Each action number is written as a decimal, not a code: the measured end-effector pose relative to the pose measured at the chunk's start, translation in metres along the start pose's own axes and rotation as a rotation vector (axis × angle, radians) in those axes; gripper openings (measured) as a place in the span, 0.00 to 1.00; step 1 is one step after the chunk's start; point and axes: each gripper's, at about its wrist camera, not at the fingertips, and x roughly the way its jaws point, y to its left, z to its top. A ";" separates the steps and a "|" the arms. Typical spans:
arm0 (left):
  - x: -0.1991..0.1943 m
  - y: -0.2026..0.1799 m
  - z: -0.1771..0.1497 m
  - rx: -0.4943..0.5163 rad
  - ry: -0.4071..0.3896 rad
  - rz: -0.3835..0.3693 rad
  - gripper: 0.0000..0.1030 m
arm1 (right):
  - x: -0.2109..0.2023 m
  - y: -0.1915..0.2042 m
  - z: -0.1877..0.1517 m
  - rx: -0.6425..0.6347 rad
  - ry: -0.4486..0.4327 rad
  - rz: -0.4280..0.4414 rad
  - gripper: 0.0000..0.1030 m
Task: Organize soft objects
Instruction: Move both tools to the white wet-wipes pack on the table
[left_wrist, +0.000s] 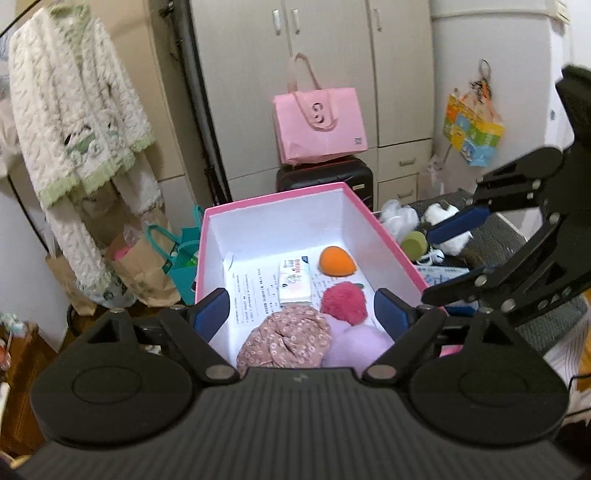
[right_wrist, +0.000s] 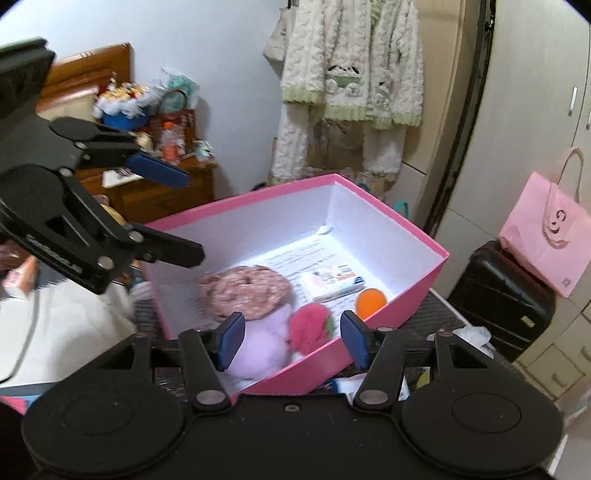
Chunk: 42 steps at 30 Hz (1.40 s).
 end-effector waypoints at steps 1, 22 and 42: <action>-0.001 -0.004 -0.001 0.012 -0.002 0.006 0.83 | -0.005 0.002 -0.002 -0.002 -0.004 0.004 0.61; -0.031 -0.085 0.004 -0.014 -0.030 -0.232 0.84 | -0.090 0.000 -0.072 0.038 -0.062 -0.081 0.68; 0.071 -0.179 0.007 -0.096 -0.002 -0.259 0.84 | -0.037 -0.066 -0.155 0.034 -0.086 -0.034 0.73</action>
